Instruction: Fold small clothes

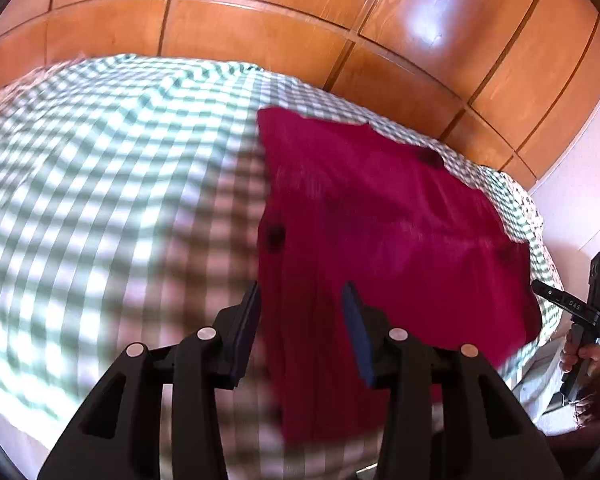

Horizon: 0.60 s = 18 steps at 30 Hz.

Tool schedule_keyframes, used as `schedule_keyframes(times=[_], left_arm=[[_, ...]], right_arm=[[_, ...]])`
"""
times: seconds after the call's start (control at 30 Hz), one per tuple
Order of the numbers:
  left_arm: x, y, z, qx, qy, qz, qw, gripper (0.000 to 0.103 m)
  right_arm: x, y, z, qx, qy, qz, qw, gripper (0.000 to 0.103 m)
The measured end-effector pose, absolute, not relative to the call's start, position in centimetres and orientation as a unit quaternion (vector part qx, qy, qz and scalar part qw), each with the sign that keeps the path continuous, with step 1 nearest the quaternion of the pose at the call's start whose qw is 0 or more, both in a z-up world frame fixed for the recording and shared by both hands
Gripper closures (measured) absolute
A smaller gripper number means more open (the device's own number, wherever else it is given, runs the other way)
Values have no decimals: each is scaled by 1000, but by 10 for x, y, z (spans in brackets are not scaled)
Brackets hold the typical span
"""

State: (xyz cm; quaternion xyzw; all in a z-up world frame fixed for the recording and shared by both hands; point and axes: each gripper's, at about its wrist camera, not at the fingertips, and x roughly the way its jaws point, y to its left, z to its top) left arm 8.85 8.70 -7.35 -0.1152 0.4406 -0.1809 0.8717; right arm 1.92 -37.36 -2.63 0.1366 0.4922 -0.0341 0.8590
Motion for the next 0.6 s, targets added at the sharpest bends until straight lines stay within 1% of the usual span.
schedule_keyframes(times=[0.07,0.17,0.2,0.23,0.27,0.3,0.33,0.37,0.4,0.6], left_arm=[[105,78,-73,-113,440,-182,872,58],[123,67,-75,-122,439,-190,870,60],[127,64,-76,-123,441,-193,868,63],[128,61,-77,-122,442,-195,867,74],[130,57,-80,-117,445,-196,866,80],[130,55,-81,-112,445,-191,868,90],[129,54,-82,-109,442,-188,870,94],[126,56,-80,-109,436,-189,873,95],[121,58,-76,-109,429,-190,877,95],[94,79,-47,-110,393,-210,889,95]], right_arm=[[34,-374,-26,135,484,-40,864,50],[51,-373,-28,135,476,-38,868,50],[56,-371,-29,132,474,-37,870,50],[60,-367,-31,130,475,-39,870,50],[62,-362,-32,125,477,-39,869,60],[66,-361,-35,117,483,-37,867,81],[69,-356,-37,103,490,-35,865,87],[67,-353,-36,93,491,-35,866,92],[64,-350,-34,83,489,-34,867,96],[41,-347,6,62,457,-27,887,96]])
